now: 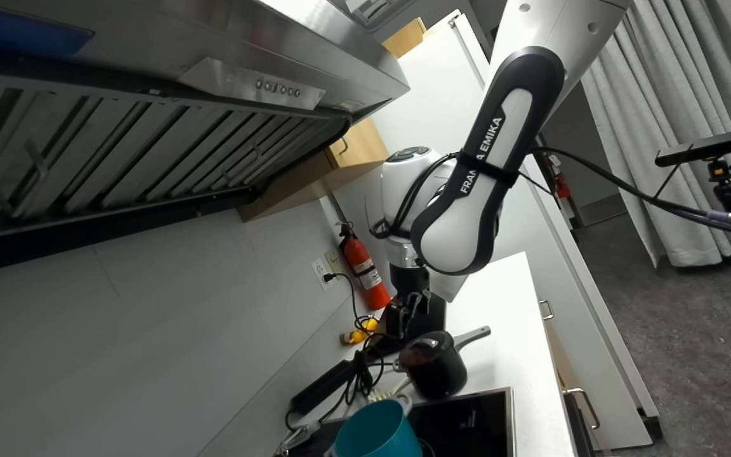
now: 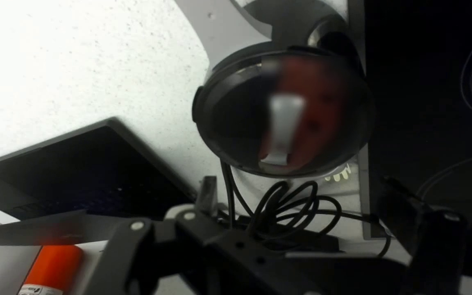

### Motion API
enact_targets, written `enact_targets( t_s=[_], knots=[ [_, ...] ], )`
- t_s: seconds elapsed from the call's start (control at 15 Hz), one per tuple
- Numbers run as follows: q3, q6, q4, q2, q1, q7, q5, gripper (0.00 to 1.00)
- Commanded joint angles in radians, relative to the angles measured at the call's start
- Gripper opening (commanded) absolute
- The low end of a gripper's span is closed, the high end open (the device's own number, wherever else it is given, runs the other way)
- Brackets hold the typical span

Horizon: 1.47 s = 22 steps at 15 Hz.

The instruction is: Put the watermelon plush toy on the counter and close the pot

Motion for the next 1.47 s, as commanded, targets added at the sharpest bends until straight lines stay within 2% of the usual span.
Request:
enact_targets(
  t_s=[0.0,0.47,0.6,0.67,0.73,0.8,1.13,1.33,1.4],
  knots=[
    [-0.037,-0.01,0.07,0.059,0.033,0.055,-0.021,0.98],
    [-0.067,-0.008,0.075,0.089,0.038,0.073,-0.015,0.96],
    [-0.072,-0.008,0.073,0.094,0.041,0.077,-0.015,0.82],
    [-0.075,-0.008,0.073,0.097,0.043,0.081,-0.015,0.66],
    [-0.075,-0.009,0.073,0.099,0.044,0.082,-0.015,0.65],
    [-0.076,-0.009,0.075,0.099,0.045,0.085,-0.015,0.59],
    [-0.086,-0.014,0.08,0.097,0.056,0.109,-0.017,0.18],
    [-0.092,-0.016,0.081,0.095,0.055,0.115,-0.013,0.01],
    [-0.094,-0.016,0.079,0.095,0.055,0.117,-0.013,0.0]
  ],
)
